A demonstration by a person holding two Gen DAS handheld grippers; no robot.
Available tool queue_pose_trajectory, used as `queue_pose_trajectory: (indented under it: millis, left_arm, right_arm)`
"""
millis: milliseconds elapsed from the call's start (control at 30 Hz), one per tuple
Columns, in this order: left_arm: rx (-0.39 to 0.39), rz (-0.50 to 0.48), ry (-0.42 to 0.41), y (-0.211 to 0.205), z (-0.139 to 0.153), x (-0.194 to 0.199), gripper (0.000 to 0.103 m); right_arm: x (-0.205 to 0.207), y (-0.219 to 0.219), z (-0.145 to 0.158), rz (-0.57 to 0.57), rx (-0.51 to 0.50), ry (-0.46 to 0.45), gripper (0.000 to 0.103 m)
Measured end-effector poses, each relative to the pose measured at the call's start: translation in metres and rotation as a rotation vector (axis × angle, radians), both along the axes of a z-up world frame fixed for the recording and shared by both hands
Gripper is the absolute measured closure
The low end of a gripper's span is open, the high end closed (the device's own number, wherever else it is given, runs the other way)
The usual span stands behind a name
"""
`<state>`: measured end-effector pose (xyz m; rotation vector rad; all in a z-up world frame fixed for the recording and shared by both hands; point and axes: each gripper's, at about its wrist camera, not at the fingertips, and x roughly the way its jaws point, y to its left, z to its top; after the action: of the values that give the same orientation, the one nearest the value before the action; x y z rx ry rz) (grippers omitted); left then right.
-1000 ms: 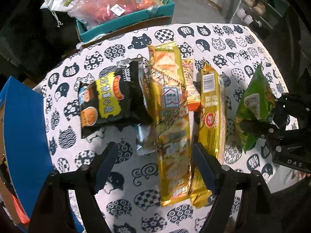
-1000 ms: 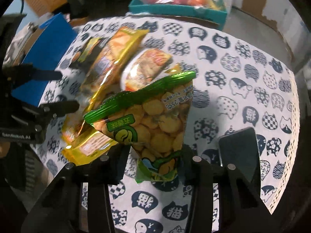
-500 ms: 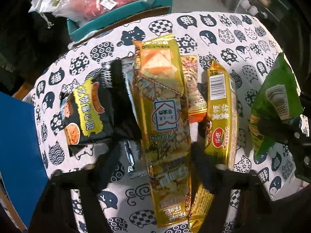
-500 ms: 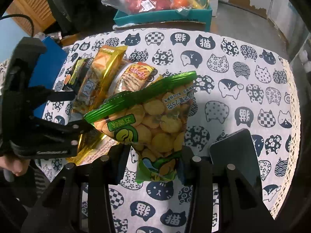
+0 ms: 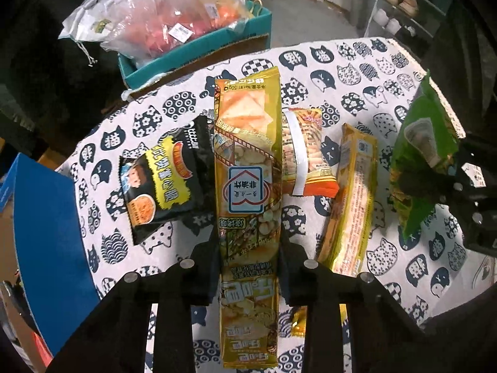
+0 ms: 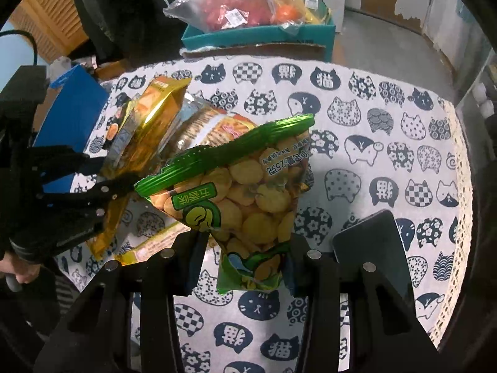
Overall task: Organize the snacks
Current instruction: 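Lift the green bag and gold bar and carry both over the box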
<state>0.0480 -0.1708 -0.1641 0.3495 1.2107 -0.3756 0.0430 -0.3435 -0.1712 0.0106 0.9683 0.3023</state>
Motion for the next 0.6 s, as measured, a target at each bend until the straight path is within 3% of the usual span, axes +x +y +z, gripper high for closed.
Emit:
queue_pose_trajectory:
  millis: [600]
  left_arm:
    - [-0.063, 0.084, -0.078, 0.061, 0.065, -0.017, 0.072]
  right_arm:
    - [-0.013, 0.058, 0.052, 0.05, -0.015, -0.092, 0.062]
